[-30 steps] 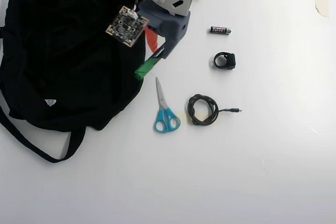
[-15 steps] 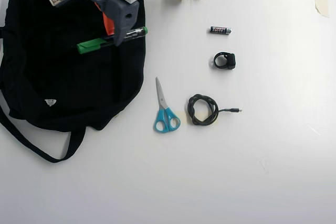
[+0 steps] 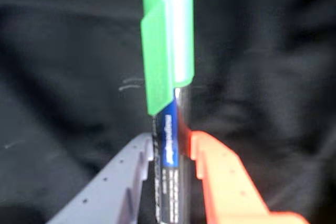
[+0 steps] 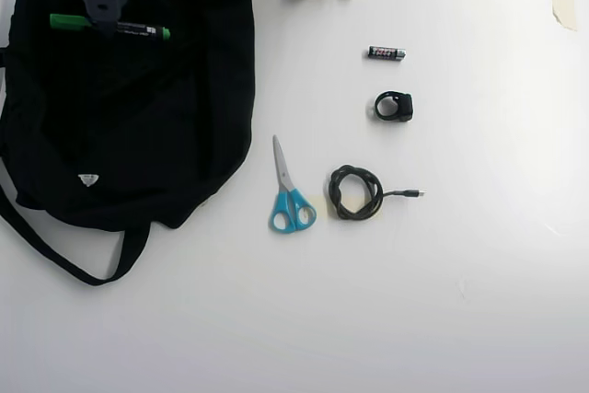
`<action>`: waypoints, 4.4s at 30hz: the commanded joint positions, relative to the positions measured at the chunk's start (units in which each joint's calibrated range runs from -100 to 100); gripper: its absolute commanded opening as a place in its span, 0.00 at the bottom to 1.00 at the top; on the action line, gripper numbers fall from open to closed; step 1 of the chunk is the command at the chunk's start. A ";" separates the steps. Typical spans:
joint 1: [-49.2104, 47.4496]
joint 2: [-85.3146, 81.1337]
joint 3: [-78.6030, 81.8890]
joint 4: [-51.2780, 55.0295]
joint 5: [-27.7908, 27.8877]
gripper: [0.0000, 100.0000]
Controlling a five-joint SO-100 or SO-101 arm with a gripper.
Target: Put the green marker into the black bag
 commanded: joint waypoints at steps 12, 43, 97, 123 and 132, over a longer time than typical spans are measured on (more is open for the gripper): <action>0.98 4.01 0.94 -2.82 0.60 0.36; -61.40 -64.04 27.36 12.94 -3.23 0.02; -56.61 -125.11 124.12 -5.75 13.97 0.03; -56.39 -124.95 124.12 -5.84 14.03 0.02; -56.39 -124.95 124.12 -5.84 14.03 0.02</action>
